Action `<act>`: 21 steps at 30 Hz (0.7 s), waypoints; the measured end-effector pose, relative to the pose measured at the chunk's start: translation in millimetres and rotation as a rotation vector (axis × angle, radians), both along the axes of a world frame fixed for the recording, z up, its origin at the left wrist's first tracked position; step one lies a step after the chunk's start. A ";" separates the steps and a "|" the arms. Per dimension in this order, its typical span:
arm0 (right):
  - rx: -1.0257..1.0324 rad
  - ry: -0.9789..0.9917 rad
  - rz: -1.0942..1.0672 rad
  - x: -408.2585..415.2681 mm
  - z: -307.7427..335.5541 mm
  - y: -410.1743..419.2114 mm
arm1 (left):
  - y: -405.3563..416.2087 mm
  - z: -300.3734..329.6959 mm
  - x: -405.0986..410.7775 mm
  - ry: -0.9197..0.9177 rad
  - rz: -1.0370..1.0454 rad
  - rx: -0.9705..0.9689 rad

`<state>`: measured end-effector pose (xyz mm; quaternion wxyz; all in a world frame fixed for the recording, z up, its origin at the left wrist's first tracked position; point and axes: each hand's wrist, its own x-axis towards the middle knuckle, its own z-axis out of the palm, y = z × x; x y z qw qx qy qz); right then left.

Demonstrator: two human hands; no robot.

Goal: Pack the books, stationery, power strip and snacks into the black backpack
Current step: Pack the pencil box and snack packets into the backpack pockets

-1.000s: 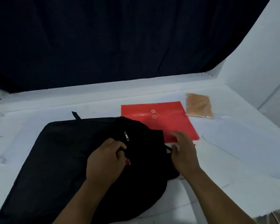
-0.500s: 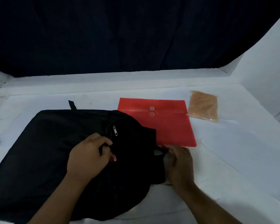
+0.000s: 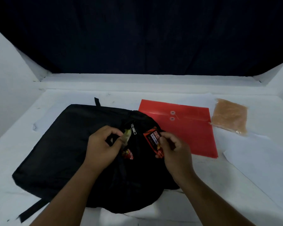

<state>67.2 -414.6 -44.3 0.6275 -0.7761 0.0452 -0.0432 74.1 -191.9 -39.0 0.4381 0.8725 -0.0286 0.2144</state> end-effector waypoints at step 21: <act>0.307 0.262 0.313 11.2 23.3 88.6 | 15.0 48.4 -15.5 0.029 -0.022 -0.552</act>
